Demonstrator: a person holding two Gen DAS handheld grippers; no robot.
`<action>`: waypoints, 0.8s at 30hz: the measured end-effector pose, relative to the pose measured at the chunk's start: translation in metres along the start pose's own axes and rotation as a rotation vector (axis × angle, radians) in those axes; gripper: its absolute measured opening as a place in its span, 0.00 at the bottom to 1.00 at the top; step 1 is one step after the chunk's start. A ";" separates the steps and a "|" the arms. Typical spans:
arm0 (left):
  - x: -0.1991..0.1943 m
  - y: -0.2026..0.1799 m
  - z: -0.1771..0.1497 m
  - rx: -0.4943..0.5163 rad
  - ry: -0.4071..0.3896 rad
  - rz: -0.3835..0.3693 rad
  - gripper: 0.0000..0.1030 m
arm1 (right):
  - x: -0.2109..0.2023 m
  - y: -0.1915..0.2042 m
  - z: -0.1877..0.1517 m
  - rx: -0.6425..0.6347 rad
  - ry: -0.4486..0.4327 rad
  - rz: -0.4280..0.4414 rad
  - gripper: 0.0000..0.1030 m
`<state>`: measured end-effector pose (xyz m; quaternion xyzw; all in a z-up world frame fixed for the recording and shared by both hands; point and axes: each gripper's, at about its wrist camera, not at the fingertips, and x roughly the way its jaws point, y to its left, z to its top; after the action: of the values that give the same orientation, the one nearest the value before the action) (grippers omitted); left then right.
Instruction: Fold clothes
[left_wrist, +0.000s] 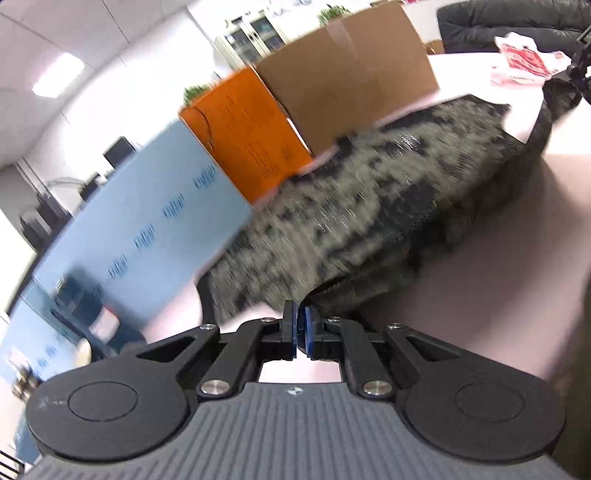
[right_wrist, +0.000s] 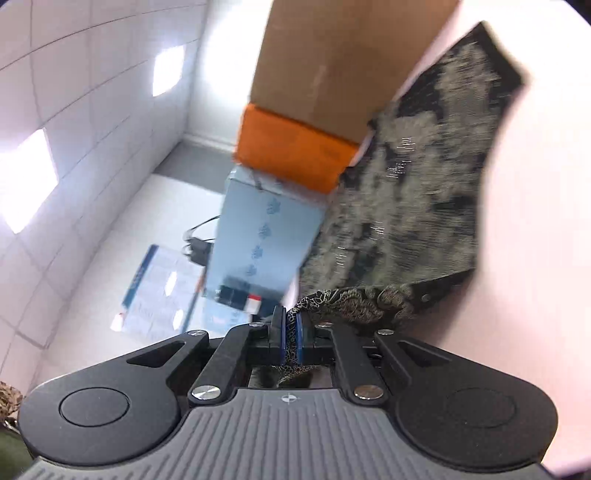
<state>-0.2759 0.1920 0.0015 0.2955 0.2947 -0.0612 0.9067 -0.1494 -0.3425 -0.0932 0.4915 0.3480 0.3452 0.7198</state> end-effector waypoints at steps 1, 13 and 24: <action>-0.004 -0.004 -0.004 0.009 0.013 -0.027 0.05 | -0.008 -0.003 -0.005 0.010 -0.003 -0.020 0.06; -0.014 -0.006 -0.039 -0.041 0.067 -0.170 0.62 | -0.054 -0.015 -0.033 -0.108 -0.052 -0.395 0.09; 0.069 0.007 -0.049 -0.642 0.396 -0.035 0.01 | 0.038 0.016 -0.055 -0.351 0.086 -0.307 0.58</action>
<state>-0.2422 0.2300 -0.0668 -0.0027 0.4732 0.0773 0.8775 -0.1780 -0.2805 -0.0995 0.2849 0.3836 0.3076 0.8228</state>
